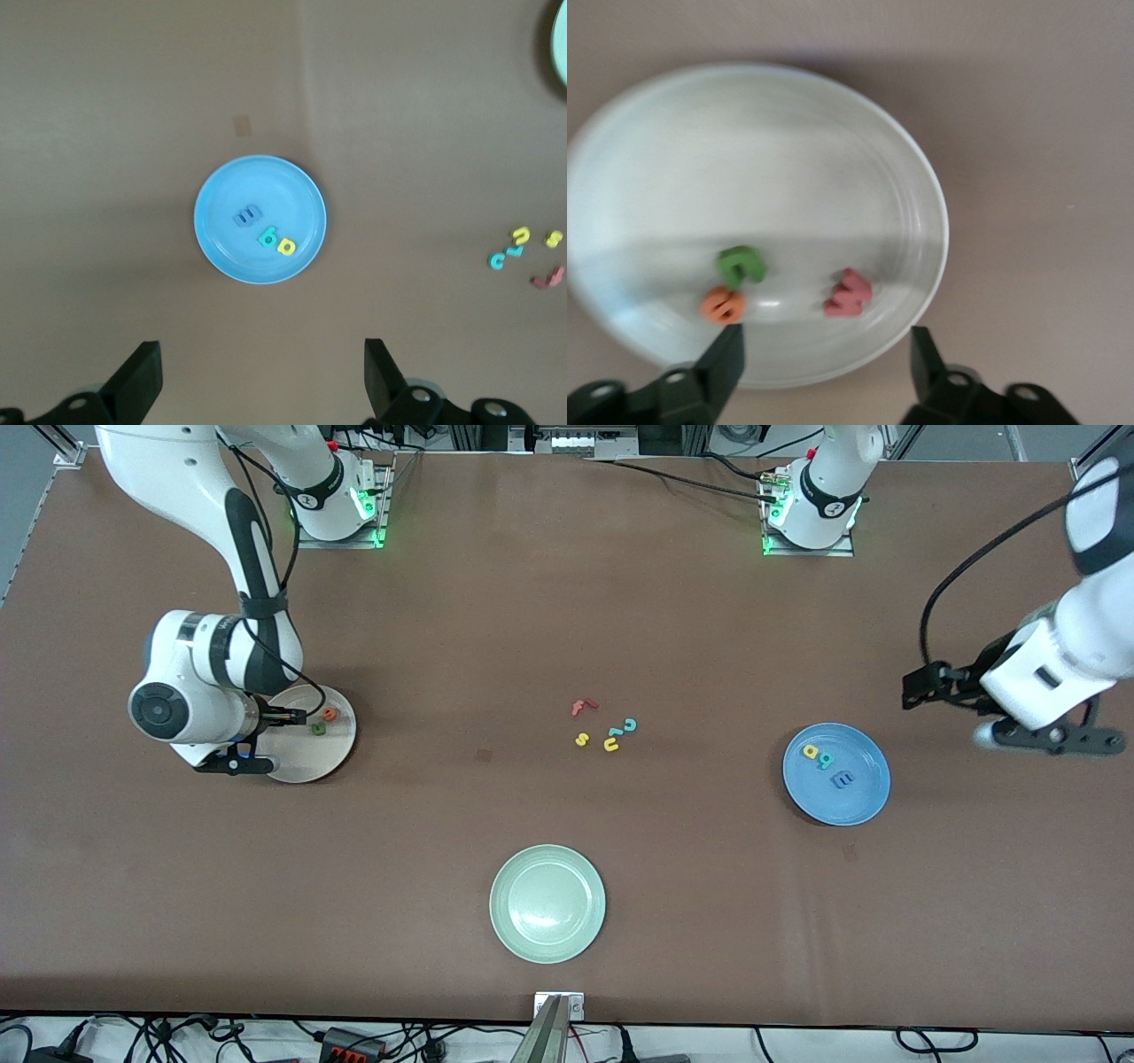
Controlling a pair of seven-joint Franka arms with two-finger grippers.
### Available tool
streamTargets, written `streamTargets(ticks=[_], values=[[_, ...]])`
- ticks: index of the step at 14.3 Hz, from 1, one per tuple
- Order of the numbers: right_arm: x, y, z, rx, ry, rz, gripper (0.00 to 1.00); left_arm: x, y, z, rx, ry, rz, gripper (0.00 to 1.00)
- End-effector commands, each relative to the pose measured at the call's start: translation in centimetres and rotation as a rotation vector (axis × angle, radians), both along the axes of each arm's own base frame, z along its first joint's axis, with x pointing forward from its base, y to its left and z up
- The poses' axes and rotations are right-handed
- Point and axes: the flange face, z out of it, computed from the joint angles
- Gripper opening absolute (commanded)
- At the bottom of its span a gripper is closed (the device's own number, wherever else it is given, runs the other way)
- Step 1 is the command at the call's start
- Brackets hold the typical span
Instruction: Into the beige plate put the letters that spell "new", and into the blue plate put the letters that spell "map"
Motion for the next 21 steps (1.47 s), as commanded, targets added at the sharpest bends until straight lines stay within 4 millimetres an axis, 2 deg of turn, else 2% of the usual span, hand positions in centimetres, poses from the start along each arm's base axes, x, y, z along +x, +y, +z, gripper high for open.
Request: streamTargets(ticks=[1,2,5,7,8,12,15,17,19,21], values=[[2.4,0.2,6.3,0.043,-0.017,-0.008,1.00,-4.3,1.1,0.0,-0.017,-0.087,0.034,1.00],[3.3,0.4,8.0,0.045,-0.030,-0.006,1.00,-4.3,1.1,0.0,-0.017,-0.093,0.031,1.00],[5.1,0.5,11.4,0.047,-0.091,0.010,1.00,-3.8,1.4,-0.1,-0.017,-0.099,0.036,1.00],[6.3,1.1,13.8,0.050,-0.145,0.028,1.00,-4.6,0.6,0.2,-0.002,-0.030,0.013,1.00],[6.6,1.9,15.0,0.055,-0.162,0.041,1.00,-4.5,0.5,0.9,-0.002,-0.027,0.011,1.00],[6.5,4.1,21.0,0.130,-0.241,0.063,1.00,-3.9,0.1,1.5,-0.003,-0.047,0.000,1.00],[5.4,2.8,26.3,0.169,-0.264,0.036,1.00,-3.6,0.0,1.6,0.024,-0.079,-0.020,1.00],[4.3,0.9,29.8,0.137,-0.317,0.045,1.00,-3.5,0.4,1.6,0.044,-0.090,-0.110,1.00],[3.2,-1.6,32.6,0.123,-0.361,0.034,1.00,-3.7,1.1,1.7,0.041,-0.085,-0.124,1.00],[2.6,-3.2,33.9,0.065,-0.381,0.044,1.00,-3.7,0.5,1.8,0.037,-0.086,-0.131,1.00]])
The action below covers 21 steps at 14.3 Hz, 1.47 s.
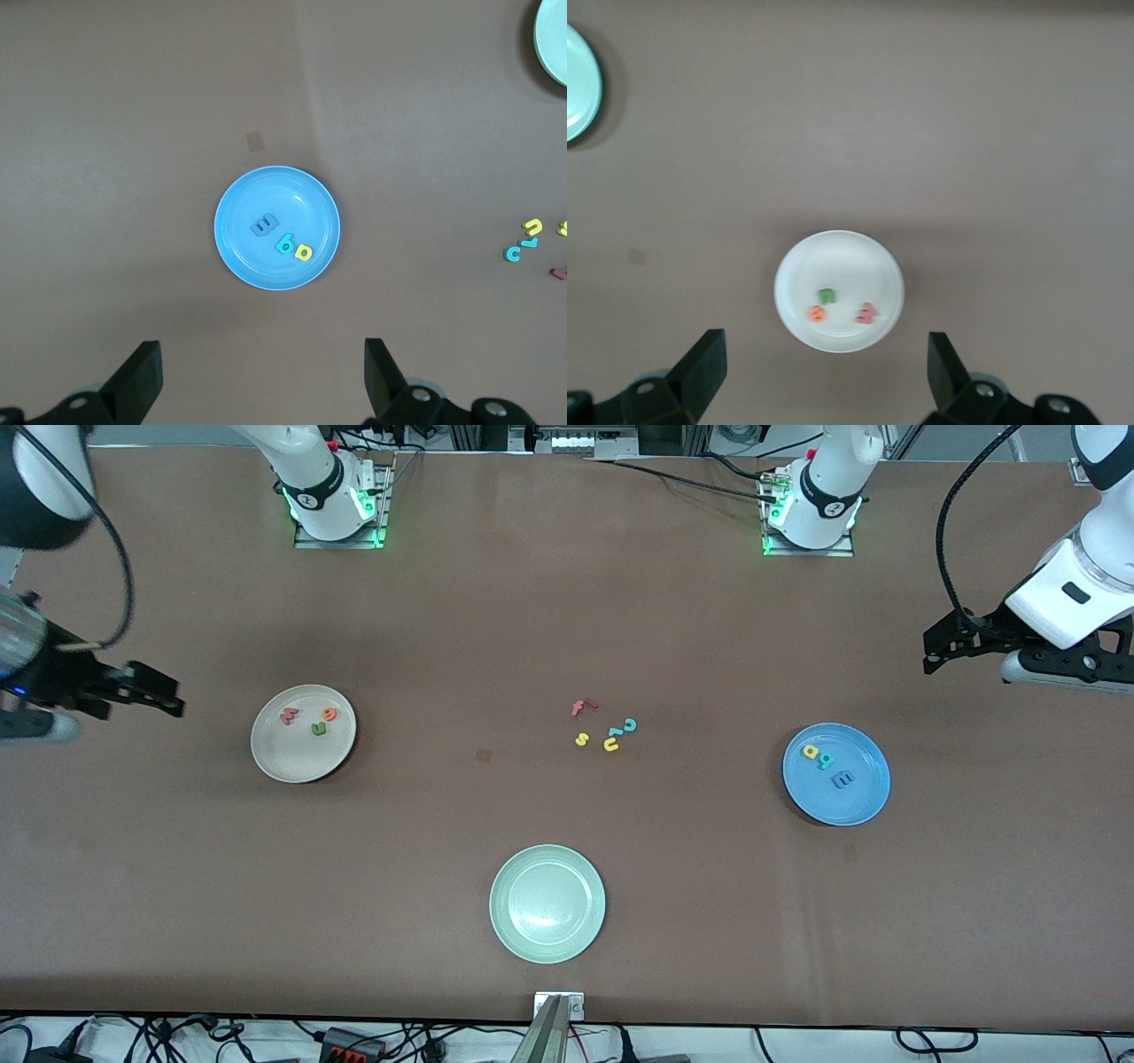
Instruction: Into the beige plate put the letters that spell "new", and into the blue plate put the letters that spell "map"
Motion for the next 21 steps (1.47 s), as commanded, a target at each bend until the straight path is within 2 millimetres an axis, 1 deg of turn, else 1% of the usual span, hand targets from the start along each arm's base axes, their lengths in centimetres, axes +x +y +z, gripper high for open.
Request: streamTargets(ticks=[1,2,3,5,7,9,12,15,16,17,18,19,21], values=[[-1.0,-1.8,1.4,-0.048,-0.017,-0.009,1.00,0.0,-0.7,0.6,0.015,-0.009,-0.040,1.00],[-1.1,-3.1,1.5,-0.042,-0.019,-0.028,1.00,-0.1,-1.1,0.6,0.016,-0.006,-0.047,1.00],[-1.2,-3.5,1.7,-0.036,-0.025,-0.027,1.00,-0.1,-1.1,0.5,0.011,-0.005,-0.047,1.00],[-1.8,-3.0,2.8,-0.031,-0.035,-0.021,1.00,-0.1,-1.2,0.6,0.011,-0.008,-0.049,1.00],[-2.0,-3.3,2.8,-0.032,-0.026,-0.022,1.00,0.0,-1.1,0.5,0.009,-0.006,-0.042,1.00],[-3.2,-3.9,2.8,-0.030,0.017,-0.037,1.00,-0.1,-0.7,0.5,0.011,-0.002,-0.036,1.00],[-6.1,-3.4,2.6,-0.042,0.015,-0.038,1.00,-0.1,-0.8,0.5,0.010,0.000,-0.038,1.00],[-9.5,-2.9,0.5,-0.050,-0.032,-0.025,1.00,0.0,-0.8,0.5,0.011,0.000,-0.039,1.00],[-10.0,-2.9,0.4,-0.049,-0.019,-0.025,1.00,0.0,-0.8,0.5,0.011,0.000,-0.039,1.00],[-10.2,-2.8,0.3,-0.043,0.024,-0.031,1.00,0.0,-0.8,0.5,0.011,0.000,-0.038,1.00],[-10.0,-2.8,1.2,-0.043,0.033,-0.028,1.00,0.0,-0.8,0.5,0.011,0.000,-0.038,1.00],[-9.5,-2.8,1.3,-0.042,0.035,-0.028,1.00,0.0,-0.9,0.5,0.011,0.000,-0.039,1.00],[-9.6,-2.8,1.5,-0.036,0.033,-0.041,1.00,0.0,-0.9,0.5,0.011,0.000,-0.039,1.00]])
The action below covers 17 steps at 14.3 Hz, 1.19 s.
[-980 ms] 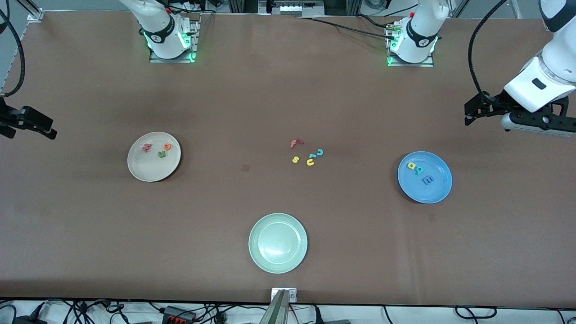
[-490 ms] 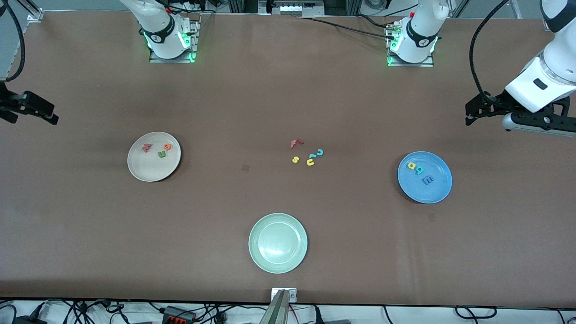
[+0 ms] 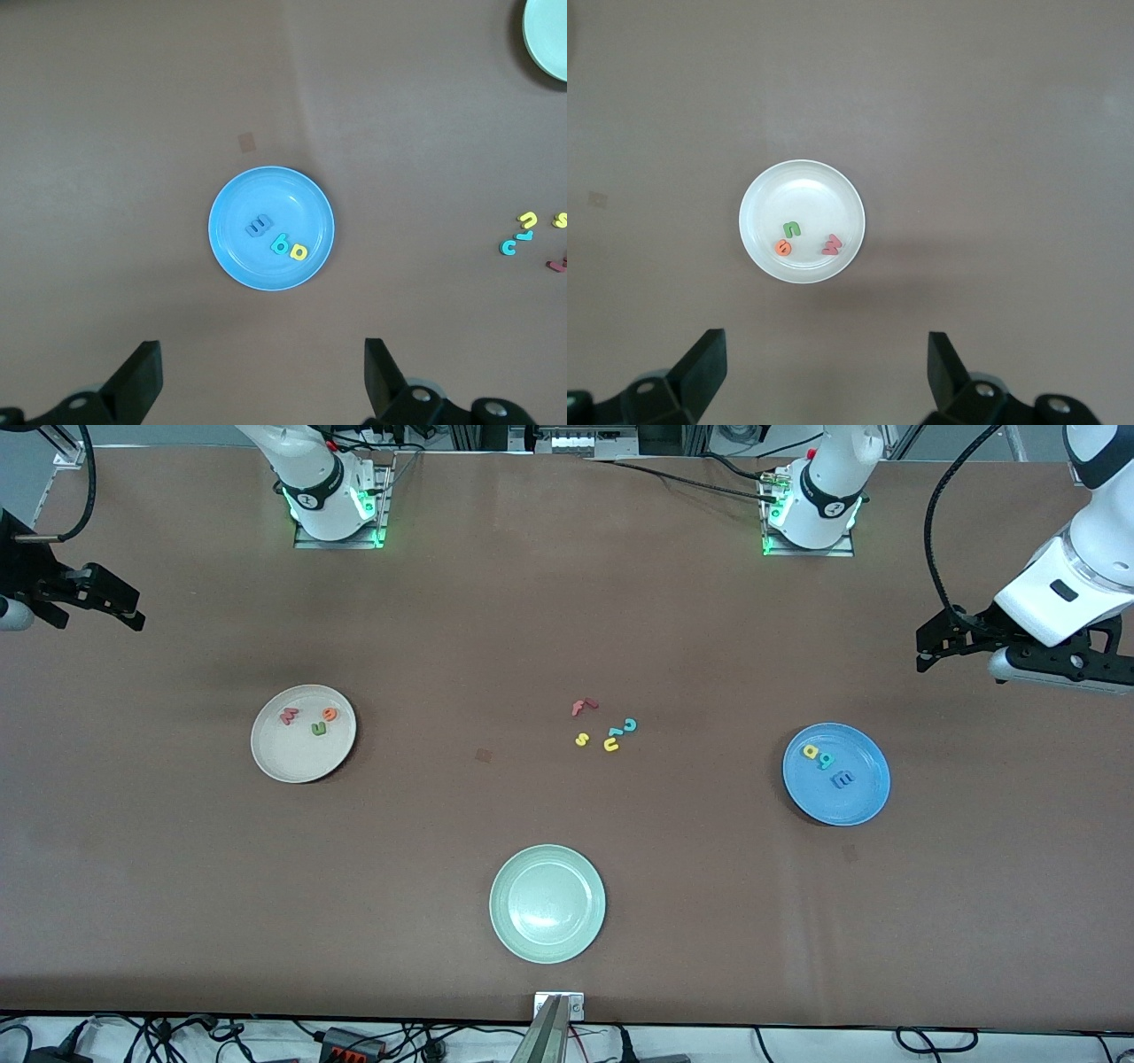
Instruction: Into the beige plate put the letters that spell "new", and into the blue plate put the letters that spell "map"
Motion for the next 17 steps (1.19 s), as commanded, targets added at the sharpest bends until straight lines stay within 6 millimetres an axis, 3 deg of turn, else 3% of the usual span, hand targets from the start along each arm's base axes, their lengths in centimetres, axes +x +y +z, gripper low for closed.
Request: streamTargets(ticks=[1,17], values=[[-0.2,0.1,0.6,-0.011,0.009,-0.004,1.00,0.0,-0.1,0.5,0.011,-0.001,-0.021,1.00],[0.3,-0.8,-0.3,-0.015,0.027,-0.006,1.00,0.1,0.0,0.5,0.009,-0.002,-0.018,1.00]])
